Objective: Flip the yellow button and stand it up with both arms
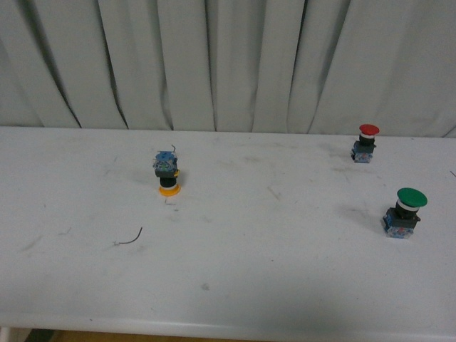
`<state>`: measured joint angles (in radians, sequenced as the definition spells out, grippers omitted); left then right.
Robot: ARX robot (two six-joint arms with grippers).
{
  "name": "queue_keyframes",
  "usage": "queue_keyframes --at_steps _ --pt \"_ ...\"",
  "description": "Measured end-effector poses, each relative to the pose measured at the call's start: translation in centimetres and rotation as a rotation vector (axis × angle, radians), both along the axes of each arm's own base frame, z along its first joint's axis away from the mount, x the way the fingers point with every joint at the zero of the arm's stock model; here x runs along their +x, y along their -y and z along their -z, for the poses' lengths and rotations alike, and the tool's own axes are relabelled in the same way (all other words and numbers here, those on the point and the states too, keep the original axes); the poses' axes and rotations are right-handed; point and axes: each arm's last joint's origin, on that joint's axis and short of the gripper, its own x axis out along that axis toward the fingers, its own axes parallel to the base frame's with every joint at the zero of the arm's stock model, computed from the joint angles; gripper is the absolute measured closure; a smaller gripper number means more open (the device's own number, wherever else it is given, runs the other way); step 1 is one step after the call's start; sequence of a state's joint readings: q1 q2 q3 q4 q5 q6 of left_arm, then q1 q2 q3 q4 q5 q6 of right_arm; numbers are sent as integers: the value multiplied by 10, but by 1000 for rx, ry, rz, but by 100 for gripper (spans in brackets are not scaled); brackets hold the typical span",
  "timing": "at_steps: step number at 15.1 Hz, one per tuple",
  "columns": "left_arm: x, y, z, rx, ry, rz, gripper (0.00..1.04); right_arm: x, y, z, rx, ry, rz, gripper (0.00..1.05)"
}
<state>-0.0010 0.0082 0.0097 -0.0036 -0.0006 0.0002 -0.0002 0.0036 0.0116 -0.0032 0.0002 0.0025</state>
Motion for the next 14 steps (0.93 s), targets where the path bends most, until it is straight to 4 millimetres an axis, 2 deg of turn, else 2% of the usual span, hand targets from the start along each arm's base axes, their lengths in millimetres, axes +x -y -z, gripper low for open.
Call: queue_keyframes --at_steps 14 --pt "0 0 0 0 0 0 7 0 0 0 0 0 0 6"
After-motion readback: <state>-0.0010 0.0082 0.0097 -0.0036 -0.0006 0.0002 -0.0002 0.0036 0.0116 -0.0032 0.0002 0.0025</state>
